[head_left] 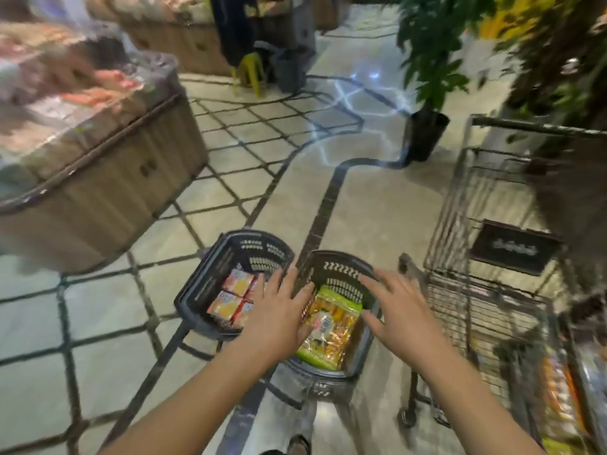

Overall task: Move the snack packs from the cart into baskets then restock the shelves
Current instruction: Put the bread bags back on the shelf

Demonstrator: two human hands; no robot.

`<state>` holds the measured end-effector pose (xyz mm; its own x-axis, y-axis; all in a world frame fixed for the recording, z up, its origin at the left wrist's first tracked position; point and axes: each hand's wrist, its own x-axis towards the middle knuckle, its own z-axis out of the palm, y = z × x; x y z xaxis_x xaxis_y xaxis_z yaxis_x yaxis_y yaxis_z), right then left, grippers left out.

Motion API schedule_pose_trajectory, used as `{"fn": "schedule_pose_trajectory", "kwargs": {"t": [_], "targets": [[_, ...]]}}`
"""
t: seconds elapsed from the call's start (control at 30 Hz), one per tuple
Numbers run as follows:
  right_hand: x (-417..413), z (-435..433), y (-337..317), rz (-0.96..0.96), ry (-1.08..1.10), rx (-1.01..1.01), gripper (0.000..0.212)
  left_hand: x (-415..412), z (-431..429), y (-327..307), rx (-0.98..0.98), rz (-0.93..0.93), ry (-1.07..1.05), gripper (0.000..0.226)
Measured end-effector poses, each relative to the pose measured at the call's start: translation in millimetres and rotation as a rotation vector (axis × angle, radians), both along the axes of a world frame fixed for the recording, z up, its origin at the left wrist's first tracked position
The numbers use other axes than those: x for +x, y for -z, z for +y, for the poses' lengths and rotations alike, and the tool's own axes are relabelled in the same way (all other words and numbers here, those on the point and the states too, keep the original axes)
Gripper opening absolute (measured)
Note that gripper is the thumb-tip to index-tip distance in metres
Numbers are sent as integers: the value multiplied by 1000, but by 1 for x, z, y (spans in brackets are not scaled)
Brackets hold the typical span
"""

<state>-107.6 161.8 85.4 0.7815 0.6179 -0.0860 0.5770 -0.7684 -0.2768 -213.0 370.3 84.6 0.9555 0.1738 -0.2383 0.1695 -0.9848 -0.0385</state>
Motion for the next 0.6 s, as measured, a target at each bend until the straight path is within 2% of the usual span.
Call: {"fn": "schedule_pose_trajectory", "kwargs": {"t": [0.27,0.6], "targets": [[64,101,54,102,-195,-163,66,6,73,70,-92,128,-198,77],[137,137,129,149,-320,-312,62,52,97,148,-293,270,-326,75]]}}
